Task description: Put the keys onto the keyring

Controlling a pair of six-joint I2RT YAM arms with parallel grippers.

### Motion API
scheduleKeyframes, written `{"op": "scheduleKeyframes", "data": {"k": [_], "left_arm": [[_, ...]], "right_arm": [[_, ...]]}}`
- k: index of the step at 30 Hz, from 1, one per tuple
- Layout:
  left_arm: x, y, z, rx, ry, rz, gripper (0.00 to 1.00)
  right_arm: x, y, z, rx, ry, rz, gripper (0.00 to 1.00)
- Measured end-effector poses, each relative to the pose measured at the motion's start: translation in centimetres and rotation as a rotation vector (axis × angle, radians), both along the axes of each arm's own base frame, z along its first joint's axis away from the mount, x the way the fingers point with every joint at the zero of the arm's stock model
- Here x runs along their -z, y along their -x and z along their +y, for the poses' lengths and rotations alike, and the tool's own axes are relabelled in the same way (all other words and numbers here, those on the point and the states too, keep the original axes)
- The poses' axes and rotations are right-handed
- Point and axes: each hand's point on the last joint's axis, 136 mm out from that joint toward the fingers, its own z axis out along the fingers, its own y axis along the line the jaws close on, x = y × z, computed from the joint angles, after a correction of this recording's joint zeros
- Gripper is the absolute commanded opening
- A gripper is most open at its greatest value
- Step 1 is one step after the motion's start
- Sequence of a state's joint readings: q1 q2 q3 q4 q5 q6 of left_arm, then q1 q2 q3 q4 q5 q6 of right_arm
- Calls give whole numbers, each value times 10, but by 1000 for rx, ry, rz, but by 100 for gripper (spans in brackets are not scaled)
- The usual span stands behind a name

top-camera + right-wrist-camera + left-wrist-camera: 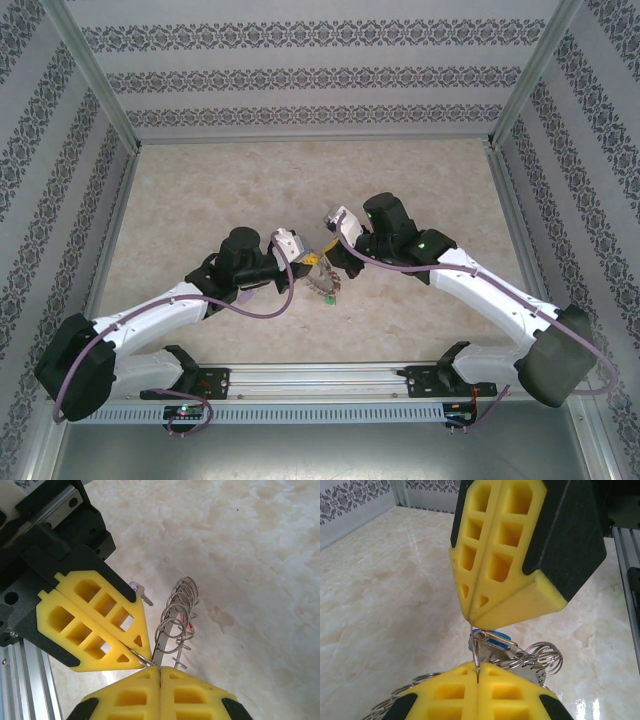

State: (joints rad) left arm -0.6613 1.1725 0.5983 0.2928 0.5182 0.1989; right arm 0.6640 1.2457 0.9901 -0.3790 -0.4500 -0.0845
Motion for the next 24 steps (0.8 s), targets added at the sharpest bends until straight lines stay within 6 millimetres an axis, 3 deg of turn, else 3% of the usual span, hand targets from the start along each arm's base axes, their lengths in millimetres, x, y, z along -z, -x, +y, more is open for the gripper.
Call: {"op": "scheduleKeyframes", "data": {"k": [6,24], "left_arm": [[2,-1,-1,-3,13,-4,14],[4,2,-2,12,17,11,22]], "right_arm": [[-1,2,1,-5,35,-28,0],[-1,-2,-2,4,80,-56,0]]}}
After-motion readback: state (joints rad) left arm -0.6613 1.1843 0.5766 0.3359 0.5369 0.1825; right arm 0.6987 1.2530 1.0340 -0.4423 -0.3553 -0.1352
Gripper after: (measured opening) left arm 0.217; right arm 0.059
